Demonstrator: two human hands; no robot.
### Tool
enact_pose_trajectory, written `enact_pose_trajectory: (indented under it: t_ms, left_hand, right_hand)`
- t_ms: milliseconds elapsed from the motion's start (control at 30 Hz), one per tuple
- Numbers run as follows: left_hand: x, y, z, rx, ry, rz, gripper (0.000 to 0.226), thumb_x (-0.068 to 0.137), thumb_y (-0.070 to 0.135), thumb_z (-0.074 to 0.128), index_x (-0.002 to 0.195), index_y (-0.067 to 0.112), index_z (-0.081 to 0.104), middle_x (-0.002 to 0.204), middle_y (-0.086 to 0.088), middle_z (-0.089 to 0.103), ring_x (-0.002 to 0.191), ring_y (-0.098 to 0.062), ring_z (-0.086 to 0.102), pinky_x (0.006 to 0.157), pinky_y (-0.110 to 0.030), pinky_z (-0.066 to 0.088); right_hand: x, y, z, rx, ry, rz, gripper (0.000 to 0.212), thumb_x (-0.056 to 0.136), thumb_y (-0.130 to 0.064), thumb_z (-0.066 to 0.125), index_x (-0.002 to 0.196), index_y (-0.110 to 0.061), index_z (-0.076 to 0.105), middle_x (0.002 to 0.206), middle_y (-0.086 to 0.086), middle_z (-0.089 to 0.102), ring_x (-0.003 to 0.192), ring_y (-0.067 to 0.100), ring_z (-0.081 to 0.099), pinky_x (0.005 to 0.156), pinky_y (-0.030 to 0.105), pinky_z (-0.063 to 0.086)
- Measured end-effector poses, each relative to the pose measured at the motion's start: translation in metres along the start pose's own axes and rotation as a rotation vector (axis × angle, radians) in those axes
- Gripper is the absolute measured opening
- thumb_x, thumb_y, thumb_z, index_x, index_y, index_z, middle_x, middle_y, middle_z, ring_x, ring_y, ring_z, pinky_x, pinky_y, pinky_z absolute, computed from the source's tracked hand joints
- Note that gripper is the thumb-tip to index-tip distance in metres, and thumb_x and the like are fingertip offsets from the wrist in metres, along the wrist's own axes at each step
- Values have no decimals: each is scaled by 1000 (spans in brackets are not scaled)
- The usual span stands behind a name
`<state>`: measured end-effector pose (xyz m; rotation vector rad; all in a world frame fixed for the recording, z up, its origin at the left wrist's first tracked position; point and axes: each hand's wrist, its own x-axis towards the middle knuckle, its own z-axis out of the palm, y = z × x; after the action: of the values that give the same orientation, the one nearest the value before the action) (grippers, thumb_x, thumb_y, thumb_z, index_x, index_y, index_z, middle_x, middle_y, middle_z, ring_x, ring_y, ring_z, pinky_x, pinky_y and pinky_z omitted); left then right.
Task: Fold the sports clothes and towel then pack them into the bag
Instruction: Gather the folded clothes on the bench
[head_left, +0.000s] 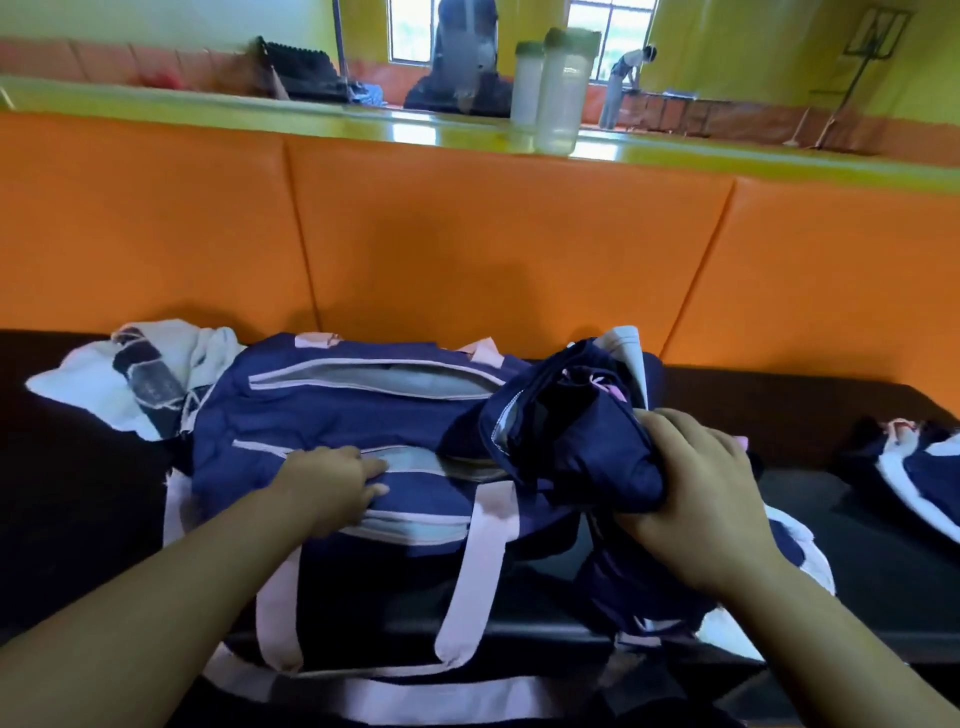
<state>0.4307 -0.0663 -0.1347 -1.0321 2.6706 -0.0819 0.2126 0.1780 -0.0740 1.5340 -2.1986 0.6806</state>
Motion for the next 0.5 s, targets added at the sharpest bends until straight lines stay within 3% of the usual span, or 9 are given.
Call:
enact_pose_trajectory:
  t_ms: [200,333,433,500]
  left_hand:
    - [-18,13,9,10,25,158,37,98,47,30,121,29,51,120,-3,57,110,-25,54,78,-34,40]
    - [-37,11,12,-72,41,224,34,96,48,34,119,32,54,117,3,60,107,-22,55,79,-35,44]
    - [-42,2,15,-106,128,261,36,96,47,33,122,33,53,121,7,58,107,-22,57,78,-33,44]
    - [-37,-5,14,-57,272,333,40,92,40,30,116,27,59,113,1,62,92,-27,62,65,-34,46]
  right_hand:
    - [20,-15,21,-7,-63,-22,66,52,-40,52,114,-18,58,97,3,62,87,34,60,78,43,44]
    - [28,-25,33,1,-144,-28,65,54,-38,58,116,-20,57,96,3,62,87,34,59,78,42,43]
    - [30,-28,44,-37,-290,-6,69,54,-39,66,120,-24,55,104,1,62,95,33,59,82,41,40]
    - [29,-29,51,-62,-396,15,73,58,-38,72,126,-26,50,115,0,59,103,32,57,86,40,38]
